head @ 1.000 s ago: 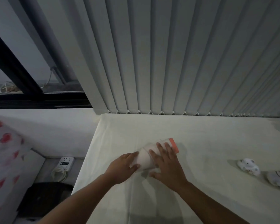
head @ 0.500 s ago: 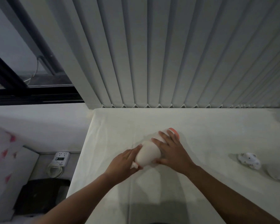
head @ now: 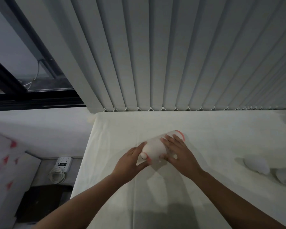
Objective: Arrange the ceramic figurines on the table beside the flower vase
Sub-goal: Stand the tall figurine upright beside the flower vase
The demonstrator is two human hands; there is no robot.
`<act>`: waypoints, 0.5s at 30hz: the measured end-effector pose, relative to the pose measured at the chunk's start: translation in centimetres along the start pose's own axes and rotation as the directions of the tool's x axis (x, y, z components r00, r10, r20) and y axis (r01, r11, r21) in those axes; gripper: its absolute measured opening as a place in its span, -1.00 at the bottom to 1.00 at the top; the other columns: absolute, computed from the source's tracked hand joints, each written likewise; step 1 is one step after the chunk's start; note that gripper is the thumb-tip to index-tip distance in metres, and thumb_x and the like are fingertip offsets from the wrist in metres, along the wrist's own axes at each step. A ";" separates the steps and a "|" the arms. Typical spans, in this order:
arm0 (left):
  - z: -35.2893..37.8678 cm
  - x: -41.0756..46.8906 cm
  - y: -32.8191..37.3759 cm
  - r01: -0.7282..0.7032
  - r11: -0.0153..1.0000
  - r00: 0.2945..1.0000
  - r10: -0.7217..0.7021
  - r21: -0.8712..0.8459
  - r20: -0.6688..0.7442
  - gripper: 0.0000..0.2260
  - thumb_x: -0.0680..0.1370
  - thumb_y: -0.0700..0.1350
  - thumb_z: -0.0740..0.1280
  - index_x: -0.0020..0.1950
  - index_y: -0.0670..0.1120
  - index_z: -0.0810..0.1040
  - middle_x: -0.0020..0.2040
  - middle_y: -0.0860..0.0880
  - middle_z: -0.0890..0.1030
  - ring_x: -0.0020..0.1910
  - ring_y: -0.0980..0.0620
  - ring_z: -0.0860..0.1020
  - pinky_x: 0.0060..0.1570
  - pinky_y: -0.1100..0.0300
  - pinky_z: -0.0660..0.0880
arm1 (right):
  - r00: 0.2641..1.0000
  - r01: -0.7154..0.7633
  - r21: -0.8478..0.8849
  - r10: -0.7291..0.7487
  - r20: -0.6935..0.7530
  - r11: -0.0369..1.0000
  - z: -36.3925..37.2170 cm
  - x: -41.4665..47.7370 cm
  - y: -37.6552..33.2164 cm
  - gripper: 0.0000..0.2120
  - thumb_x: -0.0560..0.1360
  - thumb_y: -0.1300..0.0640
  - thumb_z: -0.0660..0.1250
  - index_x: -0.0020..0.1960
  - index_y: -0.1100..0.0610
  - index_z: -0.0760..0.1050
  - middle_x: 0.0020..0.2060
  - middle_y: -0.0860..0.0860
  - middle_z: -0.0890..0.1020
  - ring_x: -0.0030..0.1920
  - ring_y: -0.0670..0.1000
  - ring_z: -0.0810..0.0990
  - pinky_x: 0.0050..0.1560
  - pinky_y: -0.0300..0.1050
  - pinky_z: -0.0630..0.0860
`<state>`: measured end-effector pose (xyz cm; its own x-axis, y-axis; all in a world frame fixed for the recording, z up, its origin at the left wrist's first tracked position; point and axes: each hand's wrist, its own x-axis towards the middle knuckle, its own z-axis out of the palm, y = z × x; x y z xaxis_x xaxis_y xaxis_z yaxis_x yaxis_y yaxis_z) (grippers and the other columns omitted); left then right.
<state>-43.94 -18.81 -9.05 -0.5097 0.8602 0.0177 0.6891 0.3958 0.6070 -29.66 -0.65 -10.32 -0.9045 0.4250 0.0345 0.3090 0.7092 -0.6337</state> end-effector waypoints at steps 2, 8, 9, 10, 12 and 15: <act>0.1 0.1 0.2 0.054 0.996 0.999 -0.054 -0.071 -0.004 -0.39 0.45 0.20 0.36 0.44 0.15 0.20 0.27 0.09 0.53 0.20 0.05 0.49 0.11 0.16 0.48 | 1.000 0.002 0.034 -0.002 0.006 0.999 0.2 0.4 -0.5 -0.35 0.43 -0.34 0.08 0.45 -0.09 0.27 0.48 -0.11 0.27 0.52 -0.01 0.07 0.46 -0.15 -0.08; -0.6 0.6 1.2 0.128 0.960 0.991 -0.132 -0.250 0.000 -0.64 0.45 0.13 0.40 0.20 0.24 0.38 0.08 0.24 0.57 0.02 0.28 0.53 -0.01 0.36 0.44 | 0.998 -0.053 0.144 0.046 0.051 0.988 0.3 1.3 -1.5 -0.52 0.53 -0.16 0.16 0.44 -0.15 0.27 0.49 -0.11 0.28 0.51 -0.04 0.10 0.46 -0.13 -0.02; -0.8 1.0 1.6 0.133 0.955 0.990 -0.139 -0.263 -0.004 -0.73 0.45 0.12 0.40 0.10 0.25 0.42 0.03 0.25 0.58 -0.02 0.33 0.53 -0.07 0.44 0.42 | 0.997 -0.064 0.162 0.057 0.043 0.985 -0.3 1.6 -1.5 -0.54 0.55 -0.14 0.17 0.43 -0.15 0.28 0.48 -0.10 0.29 0.50 -0.04 0.13 0.48 -0.10 0.01; -1.0 1.4 2.0 0.142 0.951 0.989 -0.151 -0.273 -0.010 -0.79 0.45 0.10 0.41 0.03 0.24 0.44 -0.02 0.24 0.59 -0.07 0.38 0.53 -0.12 0.49 0.41 | 0.998 -0.068 0.184 0.064 0.028 0.981 -0.8 1.8 -1.7 -0.57 0.57 -0.11 0.19 0.43 -0.13 0.31 0.47 -0.08 0.33 0.48 -0.05 0.17 0.49 -0.10 0.05; -1.4 2.0 2.9 0.173 0.937 0.983 -0.185 -0.304 -0.012 -0.83 0.45 0.08 0.41 -0.03 0.22 0.47 -0.12 0.21 0.62 -0.14 0.44 0.54 -0.18 0.55 0.40 | 0.998 -0.057 0.235 0.058 0.003 0.970 -1.8 2.1 -2.5 -0.62 0.60 0.02 0.22 0.40 -0.06 0.37 0.41 -0.07 0.41 0.40 -0.15 0.29 0.45 -0.30 0.10; -2.4 2.3 3.3 0.224 0.935 0.974 -0.225 -0.275 0.028 -0.81 0.47 0.14 0.36 -0.05 0.06 0.51 -0.39 0.20 0.56 -0.38 0.40 0.51 -0.35 0.48 0.37 | 0.995 -0.080 0.304 0.057 0.082 0.949 -2.6 2.3 -3.9 -0.65 0.61 0.12 0.21 0.39 -0.01 0.40 0.28 -0.18 0.47 0.21 -0.33 0.36 0.14 -0.67 0.17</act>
<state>-44.02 -16.29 -5.11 -0.6372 0.7576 -0.1414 0.3883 0.4741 0.7902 -32.23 -0.99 -5.73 -0.9065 0.4170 -0.0656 0.2761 0.4683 -0.8393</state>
